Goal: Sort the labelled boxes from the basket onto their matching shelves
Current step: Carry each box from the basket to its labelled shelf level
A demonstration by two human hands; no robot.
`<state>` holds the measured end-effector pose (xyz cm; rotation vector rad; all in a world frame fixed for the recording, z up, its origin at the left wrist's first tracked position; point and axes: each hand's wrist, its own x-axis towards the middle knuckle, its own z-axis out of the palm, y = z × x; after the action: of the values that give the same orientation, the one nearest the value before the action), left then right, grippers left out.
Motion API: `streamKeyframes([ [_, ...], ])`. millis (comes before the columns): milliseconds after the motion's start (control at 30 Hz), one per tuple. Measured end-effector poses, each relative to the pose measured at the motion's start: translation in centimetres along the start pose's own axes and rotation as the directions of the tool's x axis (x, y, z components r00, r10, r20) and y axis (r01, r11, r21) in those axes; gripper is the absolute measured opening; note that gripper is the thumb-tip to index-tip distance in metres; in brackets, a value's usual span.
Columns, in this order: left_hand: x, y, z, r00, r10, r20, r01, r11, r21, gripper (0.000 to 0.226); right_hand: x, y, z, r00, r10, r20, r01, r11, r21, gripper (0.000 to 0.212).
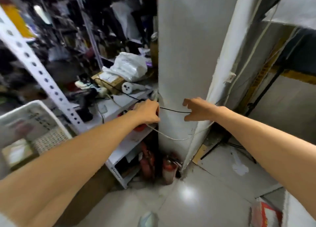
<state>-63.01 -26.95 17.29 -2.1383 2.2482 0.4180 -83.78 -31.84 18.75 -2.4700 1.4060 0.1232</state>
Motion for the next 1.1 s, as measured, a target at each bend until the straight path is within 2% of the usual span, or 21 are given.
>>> streamKeyframes([
  [100,-6.2,-6.8,0.8,0.985,-0.157,0.066,0.16,0.986,-0.052,0.021,1.8,-7.2,1.6,0.981,-0.195,0.017,0.196,0.978,-0.067,0.047],
  [200,-12.4,-12.5,1.1,0.947,-0.315,0.062,0.319,0.945,-0.073,0.029,3.2,-14.3,3.4,0.922,-0.377,0.087,0.385,0.916,-0.112,0.032],
  [267,-16.4,-15.7,1.8,0.909,-0.418,0.008,0.417,0.907,-0.052,0.022,4.1,-19.1,4.2,0.867,-0.479,0.133,0.492,0.866,-0.091,0.036],
  [367,-21.7,-19.4,2.6,0.844,-0.536,-0.021,0.535,0.843,-0.056,0.025,5.0,-25.9,5.3,0.804,-0.565,0.186,0.585,0.808,-0.072,0.055],
  [467,-26.0,-23.1,3.0,0.777,-0.63,-0.011,0.627,0.774,-0.088,0.038,5.2,-32.4,6.9,0.725,-0.642,0.251,0.67,0.742,-0.036,0.055],
  [533,-28.2,-25.7,3.5,0.743,-0.669,-0.012,0.664,0.74,-0.107,0.034,5.4,-36.4,8.2,0.675,-0.686,0.27,0.72,0.693,-0.039,0.057],
  [633,-30.6,-29.2,3.8,0.695,-0.719,-0.012,0.712,0.69,-0.132,0.04,6.6,-41.5,9.9,0.638,-0.712,0.292,0.751,0.66,-0.03,0.056],
  [733,-32.2,-32.6,3.9,0.667,-0.745,-0.015,0.735,0.662,-0.148,0.036,7.9,-45.8,11.1,0.613,-0.723,0.318,0.771,0.635,-0.041,0.052],
  [967,-33.6,-41.5,3.6,0.65,-0.76,0.018,0.745,0.631,-0.216,0.031,12.9,-54.3,13.4,0.609,-0.711,0.353,0.778,0.621,-0.092,0.055],
  [1100,-33.7,-47.0,3.5,0.644,-0.764,0.039,0.75,0.62,-0.231,0.034,15.9,-58.7,14.3,0.636,-0.688,0.349,0.749,0.66,-0.064,0.059],
])
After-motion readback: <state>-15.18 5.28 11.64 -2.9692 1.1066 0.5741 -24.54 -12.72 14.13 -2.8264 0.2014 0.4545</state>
